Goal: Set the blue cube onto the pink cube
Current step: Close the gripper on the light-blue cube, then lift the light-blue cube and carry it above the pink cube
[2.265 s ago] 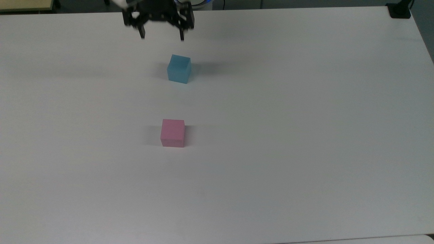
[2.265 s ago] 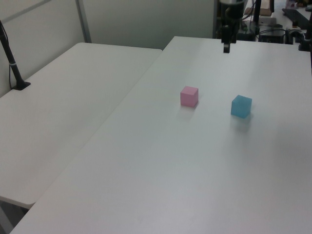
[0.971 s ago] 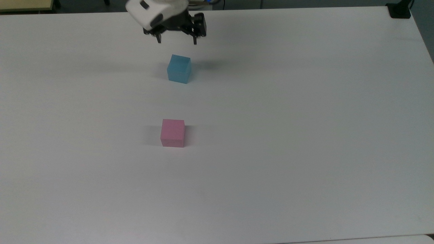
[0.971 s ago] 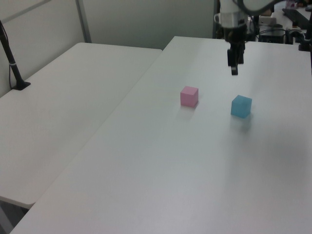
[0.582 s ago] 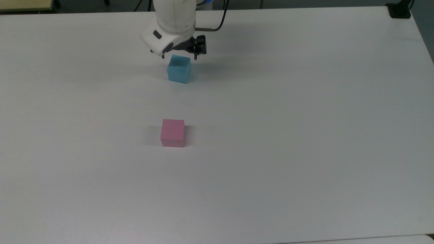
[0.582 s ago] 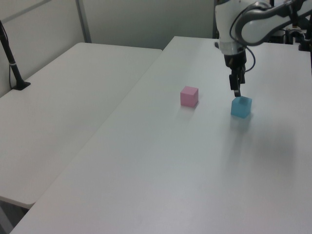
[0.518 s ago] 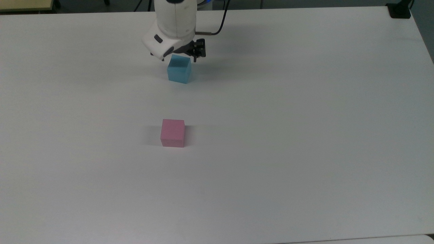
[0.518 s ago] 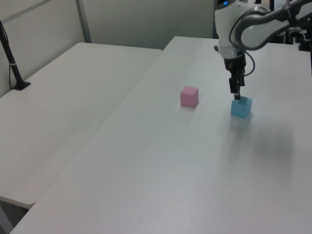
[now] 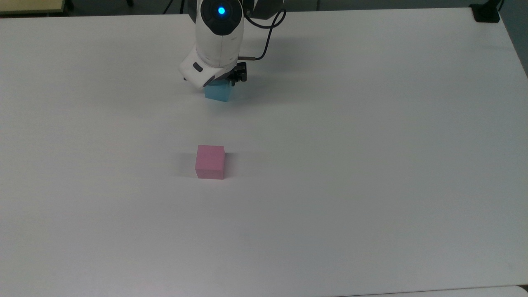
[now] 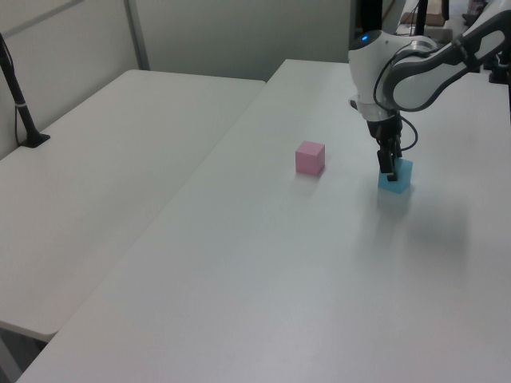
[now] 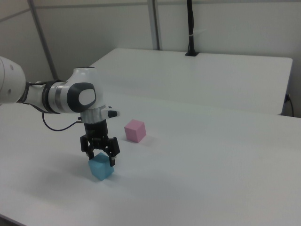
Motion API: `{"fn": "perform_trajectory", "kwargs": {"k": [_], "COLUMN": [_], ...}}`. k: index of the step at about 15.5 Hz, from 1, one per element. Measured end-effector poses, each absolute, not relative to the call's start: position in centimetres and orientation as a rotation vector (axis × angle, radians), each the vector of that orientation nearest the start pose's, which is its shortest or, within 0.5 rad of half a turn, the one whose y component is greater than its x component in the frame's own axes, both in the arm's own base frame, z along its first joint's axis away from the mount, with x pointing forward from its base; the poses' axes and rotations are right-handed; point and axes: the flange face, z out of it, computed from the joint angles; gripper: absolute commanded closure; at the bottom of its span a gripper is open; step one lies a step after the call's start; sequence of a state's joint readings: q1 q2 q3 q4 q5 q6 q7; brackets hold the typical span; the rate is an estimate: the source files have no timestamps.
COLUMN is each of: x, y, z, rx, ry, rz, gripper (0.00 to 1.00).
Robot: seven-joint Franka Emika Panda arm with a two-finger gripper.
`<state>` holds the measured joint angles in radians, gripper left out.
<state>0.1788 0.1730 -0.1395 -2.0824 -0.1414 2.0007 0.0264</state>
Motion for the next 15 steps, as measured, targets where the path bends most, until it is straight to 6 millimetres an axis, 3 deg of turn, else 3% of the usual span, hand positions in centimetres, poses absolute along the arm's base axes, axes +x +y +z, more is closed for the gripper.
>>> {"fn": "perform_trajectory", "kwargs": {"k": [1, 3, 8, 10, 13, 15], "x": [54.4, 54.4, 54.7, 55.7, 57.8, 58.8], "y": [1.4, 1.6, 3.3, 3.2, 2.3, 1.7], "z": [32.7, 32.8, 34.7, 38.2, 46.7, 51.2], "rx": [-3.265, -3.265, -3.265, -3.269, -3.270, -3.272], "ry": [-0.143, -0.149, -0.195, -0.187, -0.191, -0.180], "rz": [0.409, 0.406, 0.379, 0.364, 0.242, 0.132], "gripper": [0.88, 0.98, 0.98, 0.97, 0.95, 0.95]}}
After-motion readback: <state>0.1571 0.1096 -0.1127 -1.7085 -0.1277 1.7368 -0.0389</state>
